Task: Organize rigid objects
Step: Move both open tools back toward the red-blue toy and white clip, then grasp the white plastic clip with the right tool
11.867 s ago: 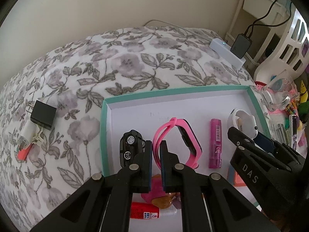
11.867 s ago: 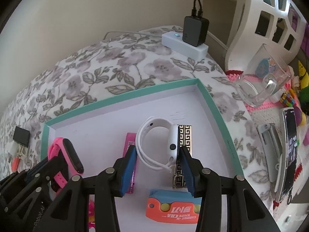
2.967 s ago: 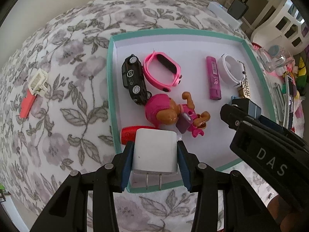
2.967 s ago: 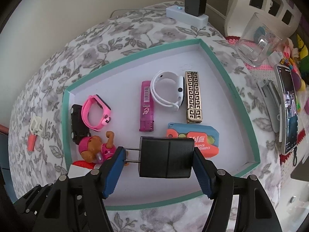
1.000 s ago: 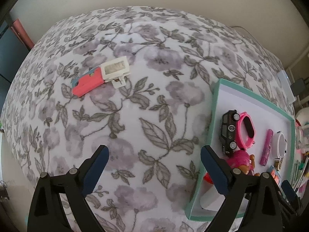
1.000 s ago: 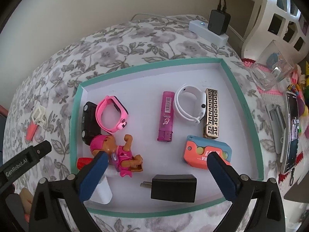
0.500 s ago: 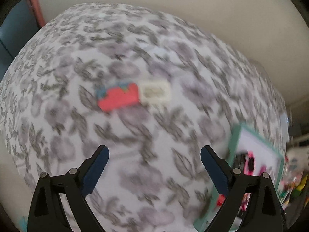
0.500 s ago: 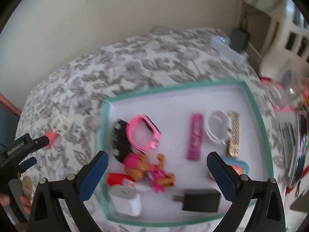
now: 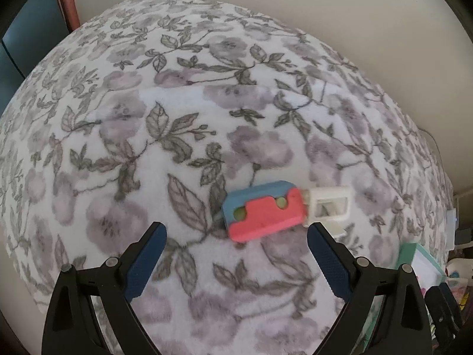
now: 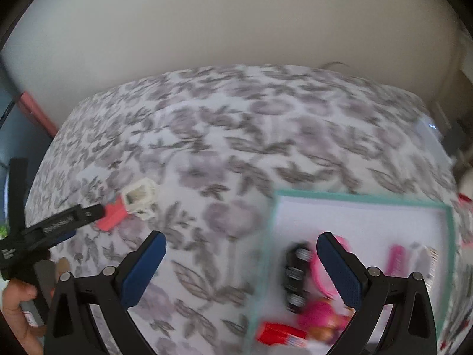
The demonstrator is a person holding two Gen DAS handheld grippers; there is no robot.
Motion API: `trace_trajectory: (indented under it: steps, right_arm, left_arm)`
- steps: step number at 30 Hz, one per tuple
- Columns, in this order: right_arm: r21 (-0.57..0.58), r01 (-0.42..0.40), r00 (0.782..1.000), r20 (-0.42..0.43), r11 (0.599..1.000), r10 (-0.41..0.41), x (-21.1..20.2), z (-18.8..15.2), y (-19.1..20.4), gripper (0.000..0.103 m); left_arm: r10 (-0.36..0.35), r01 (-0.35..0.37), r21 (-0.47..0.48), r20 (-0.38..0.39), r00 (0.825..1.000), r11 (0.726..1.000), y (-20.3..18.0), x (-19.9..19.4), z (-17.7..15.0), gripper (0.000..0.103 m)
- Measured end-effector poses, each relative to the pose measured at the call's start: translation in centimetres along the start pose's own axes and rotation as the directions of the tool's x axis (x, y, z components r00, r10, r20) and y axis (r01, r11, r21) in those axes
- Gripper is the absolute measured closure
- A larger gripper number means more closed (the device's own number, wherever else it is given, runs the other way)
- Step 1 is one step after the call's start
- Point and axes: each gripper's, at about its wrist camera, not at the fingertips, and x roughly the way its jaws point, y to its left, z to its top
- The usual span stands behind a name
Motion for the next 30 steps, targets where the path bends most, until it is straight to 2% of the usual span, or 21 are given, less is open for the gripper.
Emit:
trace_trajectory:
  steps: [3,10,19,27,30]
  right_arm:
    - [-0.033,-0.035,0.999,-0.007,0.999,0.035,1.6,0.9,2.2,0.000]
    - [-0.112,-0.063,0.998,-0.019,0.992,0.061,5.4,2.1,6.9,0.000]
    - [-0.147,-0.107,0.994,-0.041,0.983,0.102,9.2,2.6,10.0,0.001]
    - [-0.138,-0.125,0.992,-0.045,0.983,0.120,10.5,2.8,10.9,0.023]
    - [-0.141,-0.147,0.989,-0.040,0.979,0.143,10.3,2.9,11.1,0.037]
  left_arm:
    - [-0.013,0.013,-0.030,-0.003,1.000,0.999,1.2,0.8,0.5,0.007]
    - [-0.018,0.020,-0.097,0.020,1.000,0.995,4.3,1.6,1.8,0.007]
    - [-0.026,0.031,-0.113,0.047,0.999,0.993,5.0,1.8,2.5,0.007]
    - [-0.034,0.038,-0.099,0.043,0.999,0.994,4.6,2.7,2.7,0.007]
    - [-0.055,0.058,-0.111,0.035,0.998,0.992,4.5,3.0,2.7,0.007]
